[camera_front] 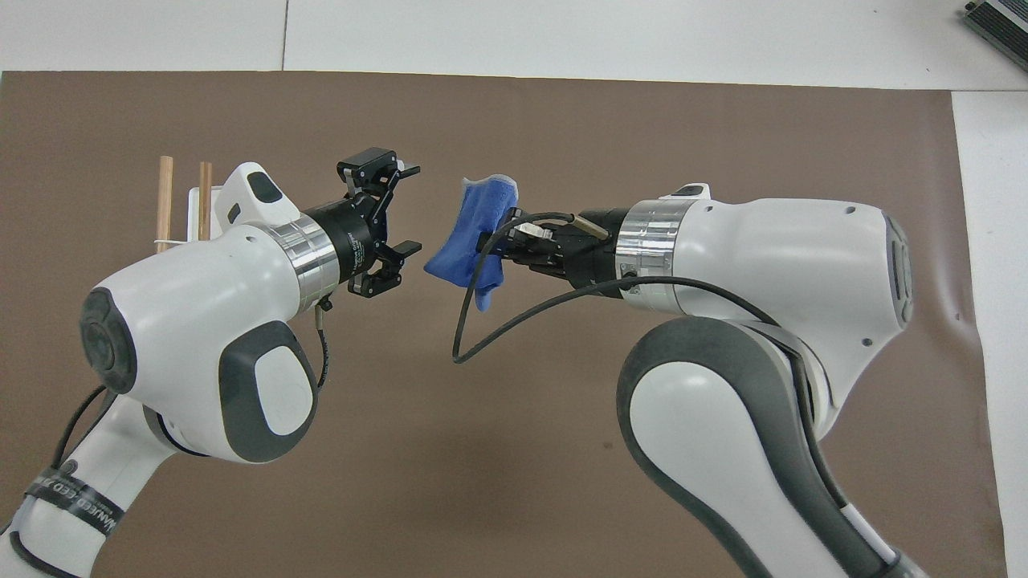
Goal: Right arm passes towel to left arm to hang
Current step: 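Hold the towel with the right gripper while the left gripper approaches it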
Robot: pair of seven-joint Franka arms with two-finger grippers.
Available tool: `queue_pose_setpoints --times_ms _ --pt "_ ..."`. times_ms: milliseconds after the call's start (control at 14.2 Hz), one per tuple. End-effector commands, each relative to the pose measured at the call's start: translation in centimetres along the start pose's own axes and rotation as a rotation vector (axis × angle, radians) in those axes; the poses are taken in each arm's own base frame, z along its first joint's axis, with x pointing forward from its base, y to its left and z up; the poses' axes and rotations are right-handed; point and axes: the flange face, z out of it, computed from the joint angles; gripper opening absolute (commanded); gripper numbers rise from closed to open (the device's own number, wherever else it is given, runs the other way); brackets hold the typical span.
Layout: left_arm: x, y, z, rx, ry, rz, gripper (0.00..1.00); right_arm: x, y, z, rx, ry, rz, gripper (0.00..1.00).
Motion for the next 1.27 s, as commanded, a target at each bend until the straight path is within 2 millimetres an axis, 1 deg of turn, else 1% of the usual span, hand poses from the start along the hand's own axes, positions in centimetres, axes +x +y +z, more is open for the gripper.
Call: queue_pose_setpoints --times_ms 0,71,141,353,494,564,635,776,917,988,1058,1199 --pt "-0.8 0.1 -0.2 -0.003 -0.017 -0.069 1.0 0.1 -0.4 -0.1 0.027 -0.005 0.031 0.0" --pt "-1.5 -0.2 0.0 0.006 -0.025 -0.076 1.0 0.1 -0.4 -0.1 0.026 -0.005 0.042 0.0" --pt "-1.7 -0.4 0.0 0.019 -0.029 -0.078 1.0 0.1 -0.4 -0.1 0.027 -0.004 0.047 0.0" --pt "-1.8 -1.0 0.1 0.088 -0.041 -0.067 1.0 0.1 -0.4 -0.1 0.027 -0.004 0.048 0.0" --pt "-1.3 -1.3 0.1 0.138 -0.051 0.003 1.0 0.1 -0.4 -0.1 0.027 -0.004 0.048 0.0" --pt "-0.8 -1.4 0.0 0.163 -0.056 0.04 1.0 0.1 -0.4 -0.1 0.027 -0.004 0.048 0.0" --pt "-0.5 -1.4 0.0 0.184 -0.061 0.045 1.0 0.1 -0.4 -0.1 0.026 -0.005 0.048 0.0" --pt "-1.2 -1.5 -0.2 0.188 -0.068 0.045 1.0 0.1 -0.4 -0.1 0.026 -0.005 0.047 0.0" --pt "-1.8 -1.4 -0.7 0.18 -0.072 0.016 1.0 0.1 -0.5 -0.3 0.027 -0.004 0.046 0.0" --pt "-2.0 -1.1 -1.0 0.173 -0.072 -0.021 1.0 0.1 -0.5 -0.3 0.027 -0.006 0.046 0.0" --pt "-2.5 -0.5 -1.8 0.156 -0.074 -0.05 1.0 0.1 -0.5 -0.5 0.027 -0.004 0.047 0.0" --pt "-3.0 0.0 -2.4 0.143 -0.078 -0.082 1.0 0.2 -0.5 -0.6 0.027 -0.003 0.046 0.0"
